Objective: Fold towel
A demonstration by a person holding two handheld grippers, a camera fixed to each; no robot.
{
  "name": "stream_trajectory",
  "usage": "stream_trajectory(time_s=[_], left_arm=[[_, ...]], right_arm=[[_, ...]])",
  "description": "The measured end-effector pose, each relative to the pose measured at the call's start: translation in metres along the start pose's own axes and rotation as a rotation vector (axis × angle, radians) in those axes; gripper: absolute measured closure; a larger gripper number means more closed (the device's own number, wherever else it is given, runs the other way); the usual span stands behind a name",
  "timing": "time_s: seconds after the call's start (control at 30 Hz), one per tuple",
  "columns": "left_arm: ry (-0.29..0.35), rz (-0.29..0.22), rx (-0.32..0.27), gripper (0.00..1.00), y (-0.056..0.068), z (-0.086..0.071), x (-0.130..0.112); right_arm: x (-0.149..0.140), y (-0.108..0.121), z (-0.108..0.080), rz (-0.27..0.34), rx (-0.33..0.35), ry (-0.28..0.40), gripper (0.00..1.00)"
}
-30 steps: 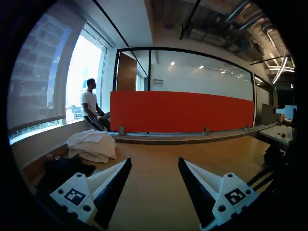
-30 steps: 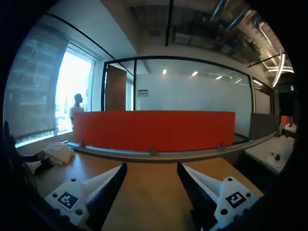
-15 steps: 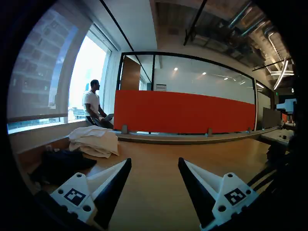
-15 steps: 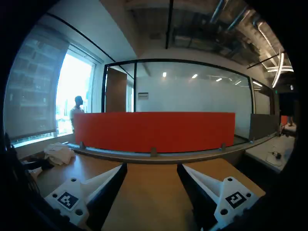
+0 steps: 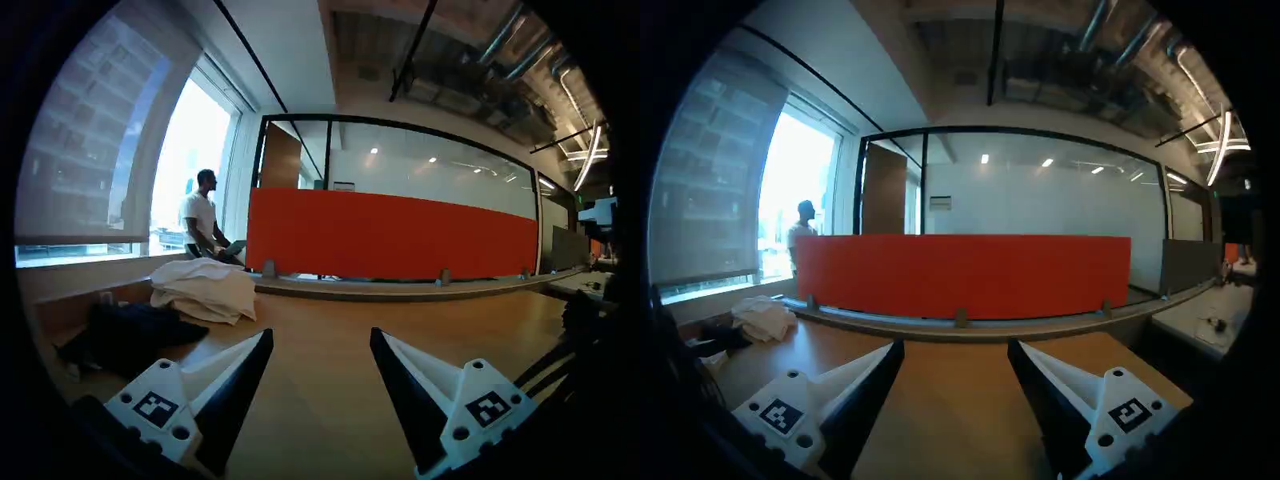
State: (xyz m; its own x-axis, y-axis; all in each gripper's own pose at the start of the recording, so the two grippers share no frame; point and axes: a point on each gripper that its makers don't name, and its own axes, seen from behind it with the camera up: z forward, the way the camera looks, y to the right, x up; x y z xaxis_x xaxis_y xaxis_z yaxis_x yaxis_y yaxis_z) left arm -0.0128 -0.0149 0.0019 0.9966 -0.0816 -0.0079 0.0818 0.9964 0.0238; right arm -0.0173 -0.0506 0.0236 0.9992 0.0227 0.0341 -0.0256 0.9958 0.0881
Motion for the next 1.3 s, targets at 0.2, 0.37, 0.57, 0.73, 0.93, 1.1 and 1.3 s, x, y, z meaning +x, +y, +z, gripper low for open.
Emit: stream_trajectory(time_s=[0.2, 0.37, 0.57, 0.73, 0.93, 1.1, 1.3], left_arm=[[-0.006, 0.007, 0.009, 0.11, -0.001, 0.000, -0.001], [-0.008, 0.020, 0.006, 0.11, 0.001, 0.000, -0.001], [-0.008, 0.064, -0.008, 0.11, 0.006, 0.001, -0.003], [-0.008, 0.073, 0.001, 0.10, 0.005, 0.001, -0.003], [-0.006, 0.072, 0.001, 0.11, 0.005, 0.001, -0.004], [-0.007, 0.081, 0.002, 0.10, 0.007, 0.000, -0.004], [-0.006, 0.077, 0.002, 0.10, 0.007, 0.000, -0.003]], right_arm=[[0.002, 0.006, -0.001, 0.006, -0.005, 0.003, 0.00], [0.003, 0.008, -0.002, 0.016, -0.007, 0.006, 0.00], [0.003, 0.009, -0.001, 0.017, -0.008, 0.003, 0.00], [0.002, 0.011, -0.001, 0.017, -0.012, 0.003, 0.00], [-0.001, 0.015, -0.002, 0.025, -0.019, 0.000, 0.00], [-0.002, 0.020, -0.001, 0.023, -0.025, 0.006, 0.00], [-0.001, 0.026, -0.002, 0.010, -0.032, 0.021, 0.00]])
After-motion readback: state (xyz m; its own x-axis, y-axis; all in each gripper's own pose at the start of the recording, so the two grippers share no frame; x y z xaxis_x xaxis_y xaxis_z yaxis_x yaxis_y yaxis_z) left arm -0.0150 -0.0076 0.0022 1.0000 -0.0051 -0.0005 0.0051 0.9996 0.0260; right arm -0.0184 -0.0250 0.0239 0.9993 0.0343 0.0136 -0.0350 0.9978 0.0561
